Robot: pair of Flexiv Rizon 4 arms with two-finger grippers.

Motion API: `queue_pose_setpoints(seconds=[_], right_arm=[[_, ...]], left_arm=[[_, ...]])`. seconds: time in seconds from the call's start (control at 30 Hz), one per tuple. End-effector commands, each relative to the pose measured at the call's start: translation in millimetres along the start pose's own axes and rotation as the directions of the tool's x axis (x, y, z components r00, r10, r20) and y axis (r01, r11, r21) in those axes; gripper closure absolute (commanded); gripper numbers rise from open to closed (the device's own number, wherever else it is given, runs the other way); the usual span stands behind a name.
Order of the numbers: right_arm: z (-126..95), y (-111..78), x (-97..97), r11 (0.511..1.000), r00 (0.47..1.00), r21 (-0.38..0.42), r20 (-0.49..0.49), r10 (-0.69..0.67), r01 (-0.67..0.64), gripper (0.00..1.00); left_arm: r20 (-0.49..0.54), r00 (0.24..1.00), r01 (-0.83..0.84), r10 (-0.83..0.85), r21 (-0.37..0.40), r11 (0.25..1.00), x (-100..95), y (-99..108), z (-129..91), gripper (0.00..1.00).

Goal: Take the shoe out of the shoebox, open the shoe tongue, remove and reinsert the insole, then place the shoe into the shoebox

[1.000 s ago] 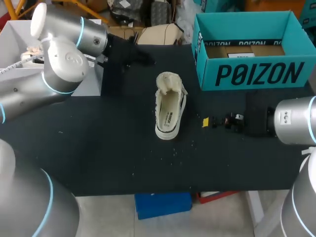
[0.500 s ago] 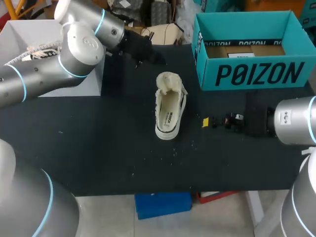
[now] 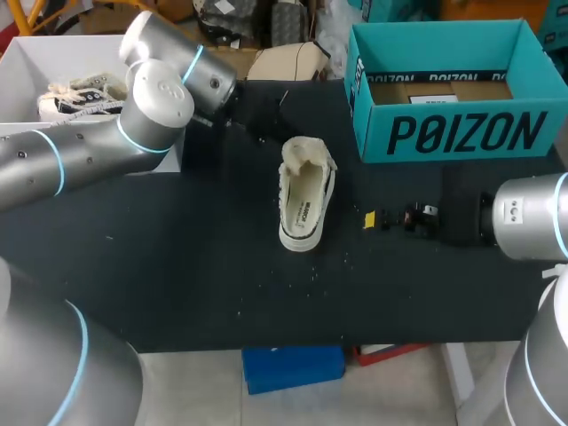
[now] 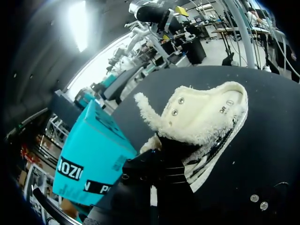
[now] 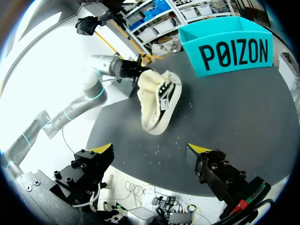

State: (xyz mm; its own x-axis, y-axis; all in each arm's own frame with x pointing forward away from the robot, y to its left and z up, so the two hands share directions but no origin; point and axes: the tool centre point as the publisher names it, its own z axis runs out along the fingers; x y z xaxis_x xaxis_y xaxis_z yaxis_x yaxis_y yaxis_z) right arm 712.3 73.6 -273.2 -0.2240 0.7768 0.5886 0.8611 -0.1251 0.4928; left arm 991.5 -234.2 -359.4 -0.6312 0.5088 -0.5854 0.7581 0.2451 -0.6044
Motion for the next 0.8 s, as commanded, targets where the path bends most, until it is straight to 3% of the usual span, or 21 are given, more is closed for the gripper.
queue_pose_setpoints(seconds=[0.03,0.33,0.63,0.8], right_arm=[[-0.7,-0.9,0.2,1.0,1.0,-0.001,0.0,0.0,0.0,0.0],[-0.7,-0.9,0.2,1.0,1.0,-0.001,0.0,0.0,0.0,0.0],[-0.7,-0.9,0.2,1.0,1.0,-0.001,0.0,0.0,0.0,0.0],[-0.7,-0.9,0.2,1.0,1.0,-0.001,0.0,0.0,0.0,0.0]], left_arm=[[0.004,1.0,-0.024,0.024,0.012,1.0,5.4,-6.8,2.7,1.0],[-0.049,0.993,-0.111,0.111,0.006,0.994,7.1,-17.3,-2.0,1.0],[-0.277,0.933,-0.25,0.23,-0.039,0.967,27.8,-20.9,5.8,1.0],[-0.354,0.898,-0.304,0.262,-0.068,0.95,30.4,-18.3,3.4,1.0]])
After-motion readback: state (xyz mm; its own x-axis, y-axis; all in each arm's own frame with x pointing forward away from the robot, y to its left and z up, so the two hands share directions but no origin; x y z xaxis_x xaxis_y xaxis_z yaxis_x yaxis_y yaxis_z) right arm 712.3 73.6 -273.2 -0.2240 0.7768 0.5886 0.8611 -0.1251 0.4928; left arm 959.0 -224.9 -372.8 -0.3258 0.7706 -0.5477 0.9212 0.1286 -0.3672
